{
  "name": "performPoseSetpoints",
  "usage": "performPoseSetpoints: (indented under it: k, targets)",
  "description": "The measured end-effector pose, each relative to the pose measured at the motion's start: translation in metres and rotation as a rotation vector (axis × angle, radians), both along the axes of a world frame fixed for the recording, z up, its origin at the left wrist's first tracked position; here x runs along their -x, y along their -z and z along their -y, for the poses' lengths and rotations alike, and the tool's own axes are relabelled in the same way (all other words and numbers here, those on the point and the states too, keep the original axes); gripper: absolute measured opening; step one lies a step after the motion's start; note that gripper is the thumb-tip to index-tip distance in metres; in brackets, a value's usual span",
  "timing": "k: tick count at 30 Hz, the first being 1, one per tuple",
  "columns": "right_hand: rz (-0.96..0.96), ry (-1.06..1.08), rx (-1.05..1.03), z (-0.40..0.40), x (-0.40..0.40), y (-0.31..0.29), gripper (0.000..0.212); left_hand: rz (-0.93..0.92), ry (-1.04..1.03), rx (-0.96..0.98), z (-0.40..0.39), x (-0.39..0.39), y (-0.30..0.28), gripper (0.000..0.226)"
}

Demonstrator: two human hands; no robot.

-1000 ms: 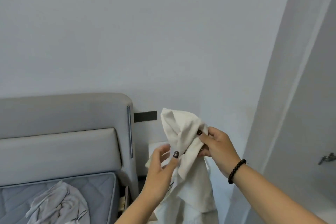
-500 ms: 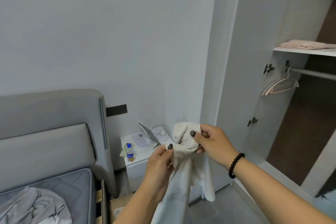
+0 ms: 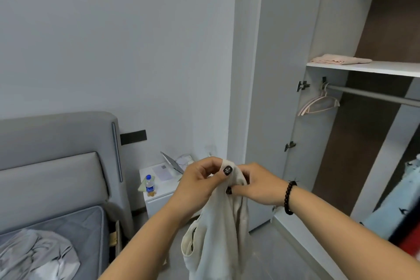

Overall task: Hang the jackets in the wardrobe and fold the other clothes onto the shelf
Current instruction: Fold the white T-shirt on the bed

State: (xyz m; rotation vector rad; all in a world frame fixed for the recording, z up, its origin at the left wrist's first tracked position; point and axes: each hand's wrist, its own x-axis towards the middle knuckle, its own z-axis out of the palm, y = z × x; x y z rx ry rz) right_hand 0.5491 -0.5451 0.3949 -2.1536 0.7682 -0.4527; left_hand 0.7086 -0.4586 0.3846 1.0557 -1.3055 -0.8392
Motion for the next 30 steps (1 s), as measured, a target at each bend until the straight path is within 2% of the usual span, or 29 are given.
performPoseSetpoints:
  k: [2,5,7,10,12,15,17,21,25,28,30]
  targets:
    - [0.006,0.031,0.065,-0.003,0.016,-0.003,0.013,-0.008,-0.020,0.011,-0.010,0.012,0.005,0.012]
    - [-0.006,-0.015,0.132,-0.012,0.043,-0.014,0.011,-0.028,-0.095,-0.006,-0.027,0.032,0.032,0.014]
    - [-0.013,-0.030,0.150,-0.018,0.060,-0.019,0.011,0.030,-0.144,-0.076,-0.041,0.046,0.060,0.011]
    - [0.050,-0.011,0.121,-0.024,0.085,-0.027,0.011,0.180,-0.097,-0.233,-0.060,0.065,0.105,0.031]
    - [0.087,0.004,0.073,-0.026,0.100,-0.030,0.011,0.325,-0.054,-0.350,-0.067,0.079,0.127,0.028]
    - [0.133,0.022,-0.001,-0.027,0.120,-0.034,0.014,0.656,-0.093,-0.426,-0.070,0.098,0.147,0.035]
    - [0.144,0.038,-0.027,-0.026,0.133,-0.034,0.018,0.706,-0.107,-0.477,-0.074,0.106,0.149,0.036]
    - [0.119,0.156,0.037,-0.019,0.163,-0.030,0.009,0.664,-0.146,-0.441,-0.085,0.101,0.148,0.033]
    - [0.018,0.222,0.149,-0.011,0.187,-0.023,0.009,0.901,-0.238,-0.326,-0.087,0.077,0.134,0.035]
    - [-0.059,0.276,0.207,-0.004,0.197,-0.013,0.009,1.138,-0.241,-0.255,-0.082,0.051,0.110,0.026]
    - [-0.063,0.329,0.237,0.001,0.197,-0.007,0.013,1.126,-0.319,-0.180,-0.080,0.039,0.091,0.017]
